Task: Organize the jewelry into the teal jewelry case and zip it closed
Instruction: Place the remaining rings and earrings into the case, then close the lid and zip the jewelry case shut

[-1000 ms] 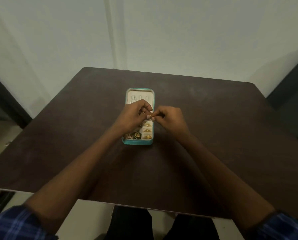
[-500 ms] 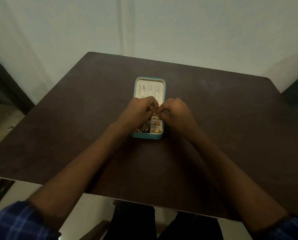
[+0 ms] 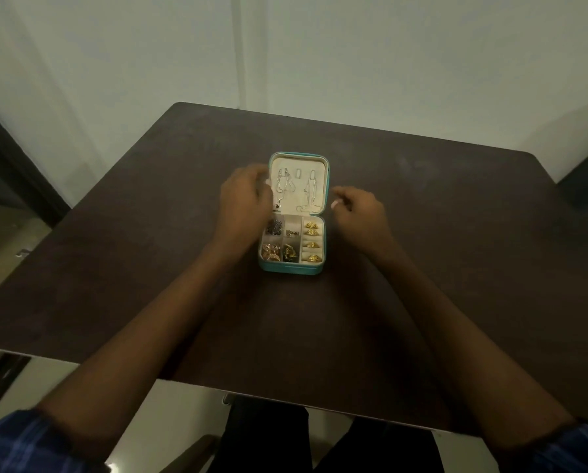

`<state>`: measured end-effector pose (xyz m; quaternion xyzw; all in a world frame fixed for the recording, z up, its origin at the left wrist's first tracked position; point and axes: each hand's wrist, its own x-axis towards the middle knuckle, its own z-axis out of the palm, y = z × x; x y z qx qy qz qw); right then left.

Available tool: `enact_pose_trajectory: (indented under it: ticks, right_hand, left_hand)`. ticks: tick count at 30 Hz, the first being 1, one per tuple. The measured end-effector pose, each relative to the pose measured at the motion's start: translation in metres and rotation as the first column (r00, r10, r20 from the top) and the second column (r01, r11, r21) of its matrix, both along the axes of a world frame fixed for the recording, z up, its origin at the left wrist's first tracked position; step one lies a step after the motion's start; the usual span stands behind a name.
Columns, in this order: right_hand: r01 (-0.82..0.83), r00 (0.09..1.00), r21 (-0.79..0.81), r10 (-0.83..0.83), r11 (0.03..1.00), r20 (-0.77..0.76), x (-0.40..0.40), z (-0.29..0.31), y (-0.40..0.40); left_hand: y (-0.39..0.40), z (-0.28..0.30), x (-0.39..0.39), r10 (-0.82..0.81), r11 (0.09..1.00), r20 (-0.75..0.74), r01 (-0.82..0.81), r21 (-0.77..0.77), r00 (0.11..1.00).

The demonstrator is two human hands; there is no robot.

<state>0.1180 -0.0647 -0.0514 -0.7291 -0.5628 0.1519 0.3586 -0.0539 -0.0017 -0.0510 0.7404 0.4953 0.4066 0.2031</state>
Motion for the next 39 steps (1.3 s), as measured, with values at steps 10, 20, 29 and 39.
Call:
enact_pose_trajectory:
  ticks: [10,20,29,39]
  right_hand:
    - [-0.159,0.909,-0.098,0.107,0.982,-0.402,-0.010,0.000,-0.002]
    - [-0.197,0.927,-0.115,0.146,0.974,-0.347,-0.009,-0.005,-0.022]
    - [-0.214,0.907,-0.125,0.150,0.969,-0.395,-0.017,-0.001,-0.038]
    - [-0.281,0.931,-0.086,0.250,0.956,-0.264,-0.012,-0.012,-0.062]
  left_hand:
    - [0.010,0.004,-0.009,-0.014,0.763,0.301,0.205,-0.613,0.954]
    - [-0.005,0.002,-0.032,-0.098,0.672,0.434,0.381,-0.635,0.896]
    - [-0.018,-0.008,-0.045,-0.155,0.583,0.617,0.576,-0.574,0.772]
    - [-0.032,-0.016,-0.062,-0.183,0.600,0.671,0.623,-0.503,0.718]
